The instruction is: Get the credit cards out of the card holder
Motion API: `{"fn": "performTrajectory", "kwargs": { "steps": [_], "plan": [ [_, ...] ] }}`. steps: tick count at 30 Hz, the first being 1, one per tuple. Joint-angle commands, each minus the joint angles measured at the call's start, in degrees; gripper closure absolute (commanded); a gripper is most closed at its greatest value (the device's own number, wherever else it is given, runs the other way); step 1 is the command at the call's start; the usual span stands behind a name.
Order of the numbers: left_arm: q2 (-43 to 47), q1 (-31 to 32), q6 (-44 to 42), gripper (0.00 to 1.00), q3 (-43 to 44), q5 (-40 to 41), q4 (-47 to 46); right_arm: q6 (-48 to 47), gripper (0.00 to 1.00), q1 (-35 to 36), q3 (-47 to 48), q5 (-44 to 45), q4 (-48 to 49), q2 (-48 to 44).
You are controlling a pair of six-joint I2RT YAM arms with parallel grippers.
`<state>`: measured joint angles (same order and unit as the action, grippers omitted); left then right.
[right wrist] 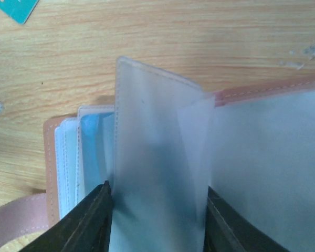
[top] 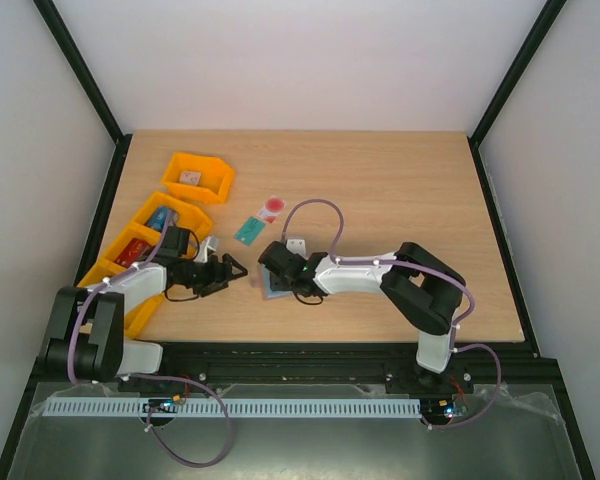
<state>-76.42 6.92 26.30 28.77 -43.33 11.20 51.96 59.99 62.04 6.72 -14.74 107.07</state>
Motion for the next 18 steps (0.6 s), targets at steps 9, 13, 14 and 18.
{"fn": "performTrajectory", "kwargs": {
  "steps": [9, 13, 14, 18],
  "plan": [
    [-4.1, 1.1, 6.7, 0.09, -4.7, -1.2, -12.4, -3.0, 0.82, -3.7, -7.7, -9.3, 6.1, -0.4],
    [-5.7, 1.8, 7.4, 0.06, -5.0, -2.1, -13.9, -3.0, 0.98, -4.8, -8.7, -14.6, 10.2, -2.9],
    [-6.0, 2.3, 7.6, 0.05, -5.0, -2.2, -14.3, -3.2, 0.98, -4.9, -9.0, -16.2, 11.5, -3.6],
    [-6.7, 2.4, 7.6, 0.04, -4.1, -2.9, -15.0, -4.1, 0.98, -6.1, -9.8, -22.3, 18.1, -7.0]
  ]
}}
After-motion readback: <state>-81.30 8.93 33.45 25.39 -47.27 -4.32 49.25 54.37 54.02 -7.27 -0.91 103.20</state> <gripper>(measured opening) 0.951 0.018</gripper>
